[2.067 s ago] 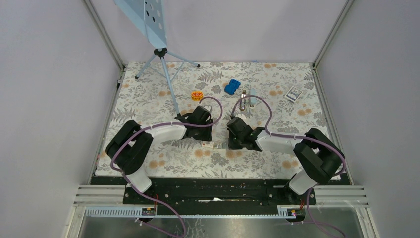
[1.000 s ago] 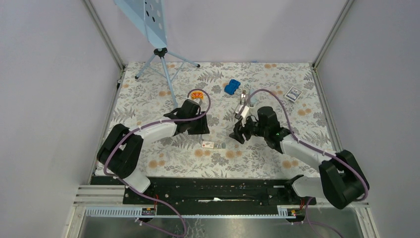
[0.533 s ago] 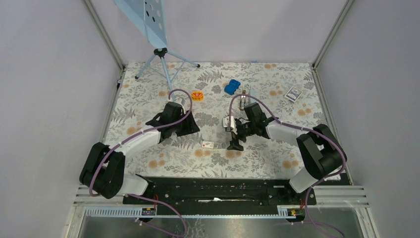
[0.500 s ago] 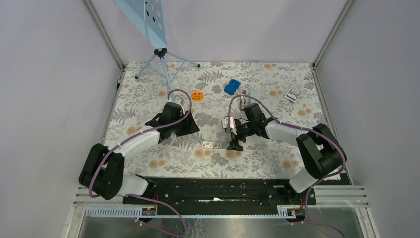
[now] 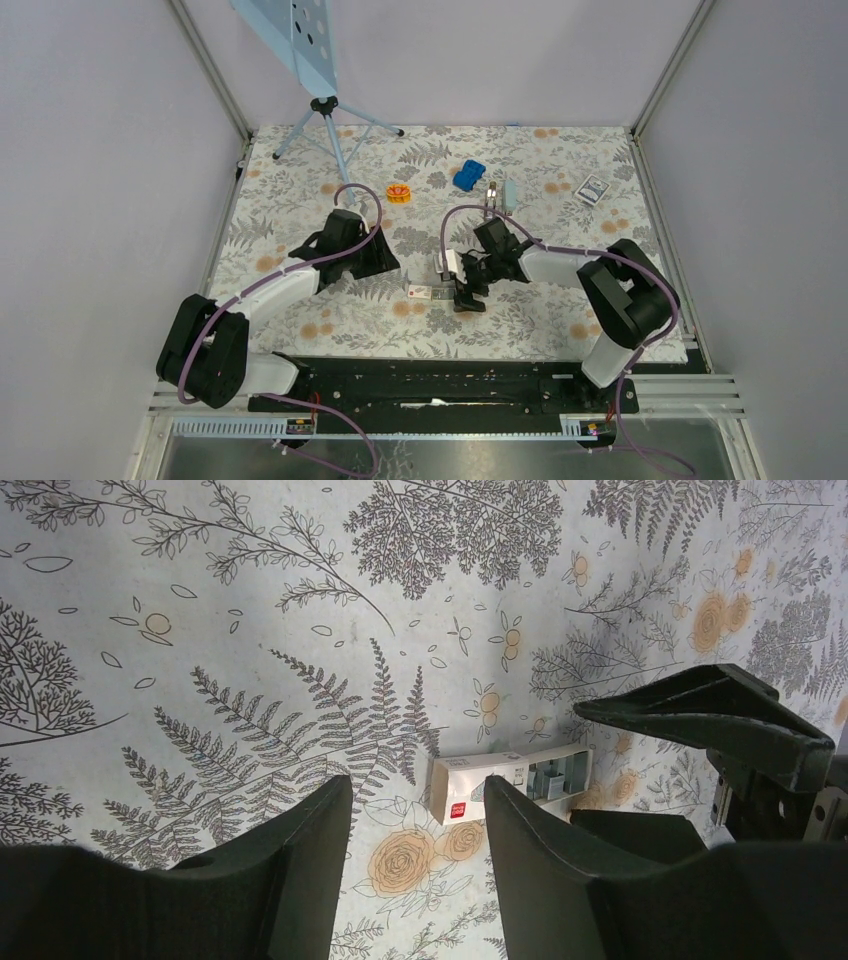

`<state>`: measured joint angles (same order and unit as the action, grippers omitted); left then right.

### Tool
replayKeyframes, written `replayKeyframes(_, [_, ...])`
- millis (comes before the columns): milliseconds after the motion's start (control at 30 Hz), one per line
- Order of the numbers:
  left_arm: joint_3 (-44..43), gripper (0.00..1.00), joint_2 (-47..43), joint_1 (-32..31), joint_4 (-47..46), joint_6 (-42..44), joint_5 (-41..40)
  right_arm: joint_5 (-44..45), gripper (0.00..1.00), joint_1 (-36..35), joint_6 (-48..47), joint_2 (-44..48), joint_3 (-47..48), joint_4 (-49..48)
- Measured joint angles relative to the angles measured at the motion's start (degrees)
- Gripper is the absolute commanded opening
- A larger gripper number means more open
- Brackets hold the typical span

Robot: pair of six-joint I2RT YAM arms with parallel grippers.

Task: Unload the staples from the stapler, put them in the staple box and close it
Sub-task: Close the staple box at the center of the board.

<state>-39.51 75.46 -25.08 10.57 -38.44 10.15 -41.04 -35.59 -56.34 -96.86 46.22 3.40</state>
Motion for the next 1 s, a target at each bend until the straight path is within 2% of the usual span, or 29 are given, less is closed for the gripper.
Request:
replayKeyframes(400, [0.28, 0.53, 0.00, 0.20, 0.02, 0.00, 0.66, 1.14, 0.67, -0.74, 2.62, -2.36, 3.30, 1.40])
replayKeyframes(700, [0.31, 0.52, 0.00, 0.20, 0.04, 0.00, 1.14, 0.85, 0.59, -0.85, 5.29, -1.86, 0.46, -3.45])
replayKeyframes(1000, [0.31, 0.51, 0.00, 0.20, 0.04, 0.00, 1.51, 0.44, 0.57, -0.85, 5.81, -1.86, 0.15, -4.24])
